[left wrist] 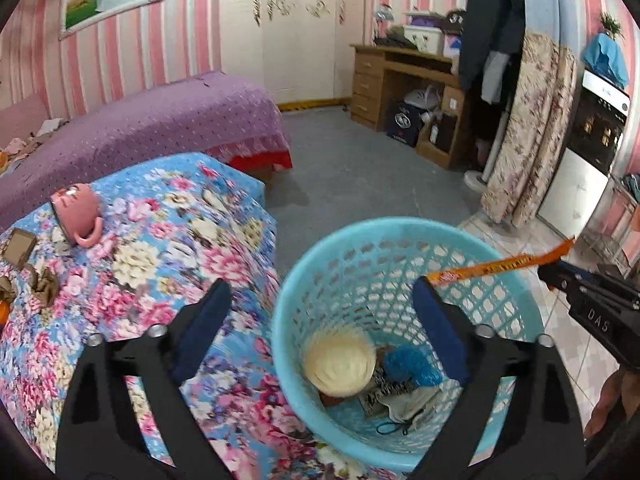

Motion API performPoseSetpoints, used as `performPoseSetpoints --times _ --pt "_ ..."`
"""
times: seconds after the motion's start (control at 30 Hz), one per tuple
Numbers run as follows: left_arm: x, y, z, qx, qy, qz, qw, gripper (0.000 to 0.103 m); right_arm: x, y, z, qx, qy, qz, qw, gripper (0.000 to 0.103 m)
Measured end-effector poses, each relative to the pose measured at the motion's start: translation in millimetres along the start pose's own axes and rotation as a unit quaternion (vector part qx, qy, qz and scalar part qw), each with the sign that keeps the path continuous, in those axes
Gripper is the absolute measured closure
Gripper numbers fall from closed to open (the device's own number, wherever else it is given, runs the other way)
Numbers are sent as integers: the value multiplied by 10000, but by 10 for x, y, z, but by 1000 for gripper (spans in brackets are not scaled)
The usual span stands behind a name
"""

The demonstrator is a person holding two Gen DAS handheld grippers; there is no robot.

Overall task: Collect trash
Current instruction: 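Open the left tool to drop the dish while the right tool releases the snack bag, then move both tools back over the bed toward the cardboard cup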

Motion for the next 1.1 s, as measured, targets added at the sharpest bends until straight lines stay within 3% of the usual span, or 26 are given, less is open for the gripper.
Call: performPoseSetpoints --times 0.5,0.53,0.57,0.6,0.63,0.73,0.8,1.1 --pt "-619 -303 169 316 -74 465 9984 5 -283 61 16 -107 -300 -131 9994 86" --pt "-657 -319 170 320 -98 485 9983 5 -312 61 20 -118 -319 -147 9993 82" --pt "-723 -344 172 317 -142 509 9981 5 -342 63 28 -117 -328 -145 9993 65" --pt "-777 -367 167 313 -169 525 9980 5 -375 55 42 -85 -339 -180 9992 39" --pt "-816 -387 160 315 -179 538 9979 5 -418 31 67 -18 -364 -244 9990 32" --pt "-973 -467 177 370 -184 644 9971 5 -539 -17 138 74 -403 -183 9990 28" --pt "-1083 -529 190 387 -223 703 9965 5 -635 -57 185 189 -392 -150 9989 13" --pt "-1822 -927 299 591 -483 1076 9913 5 -1238 -136 377 360 -793 -190 9960 8"
Point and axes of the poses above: each gripper's, at about its wrist camera, not at the fingertips, and y roughly the way its jaws point, x to its right, z to its top, the point moved 8 cm from there along y, roughly the way its jaws point, and after that the axes turned 14 degrees about -y, right-handed, at the moved point
